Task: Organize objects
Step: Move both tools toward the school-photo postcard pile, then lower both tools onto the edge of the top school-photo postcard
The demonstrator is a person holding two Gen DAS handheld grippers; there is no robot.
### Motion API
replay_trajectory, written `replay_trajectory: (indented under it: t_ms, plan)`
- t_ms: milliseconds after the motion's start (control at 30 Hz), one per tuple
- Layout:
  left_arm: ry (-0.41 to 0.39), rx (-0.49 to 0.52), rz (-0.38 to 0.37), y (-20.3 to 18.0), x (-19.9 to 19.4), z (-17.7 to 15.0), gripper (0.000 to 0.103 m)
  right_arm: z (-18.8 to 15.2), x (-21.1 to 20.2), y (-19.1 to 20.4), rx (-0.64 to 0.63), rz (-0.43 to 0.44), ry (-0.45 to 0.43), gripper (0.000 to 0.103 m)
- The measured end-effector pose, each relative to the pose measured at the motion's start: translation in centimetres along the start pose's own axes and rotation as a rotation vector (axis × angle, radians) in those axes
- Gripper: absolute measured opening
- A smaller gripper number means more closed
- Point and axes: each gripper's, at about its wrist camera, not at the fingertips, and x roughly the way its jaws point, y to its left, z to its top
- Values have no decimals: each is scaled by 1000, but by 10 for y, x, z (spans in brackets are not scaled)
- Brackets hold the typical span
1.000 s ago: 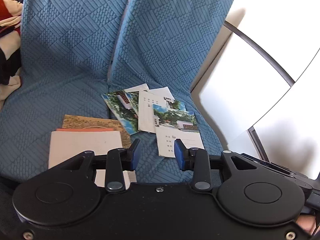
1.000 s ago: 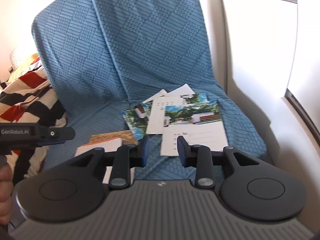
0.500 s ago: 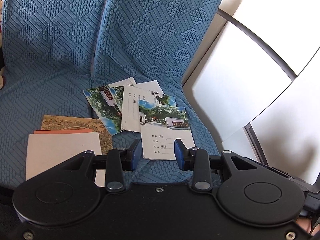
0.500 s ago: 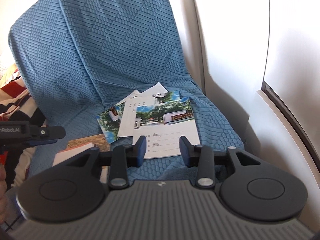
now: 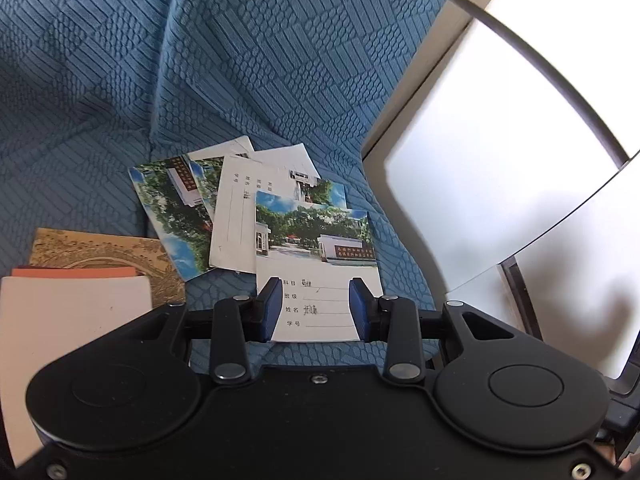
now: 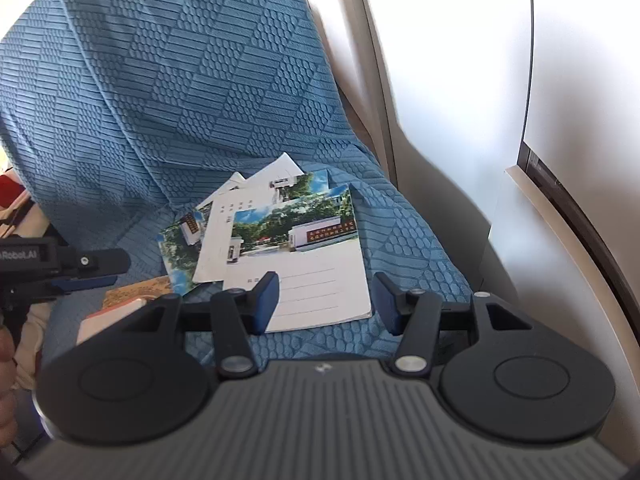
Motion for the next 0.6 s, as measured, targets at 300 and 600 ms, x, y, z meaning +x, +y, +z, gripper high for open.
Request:
replay_trajectory:
  t_ms: [300, 600]
  plan:
    - [94, -46, -35, 9, 60, 7, 33, 9, 40, -27, 37, 9, 44, 54]
    - [172, -101, -41, 22, 118, 5, 32, 11, 86, -34, -2, 78, 149, 48]
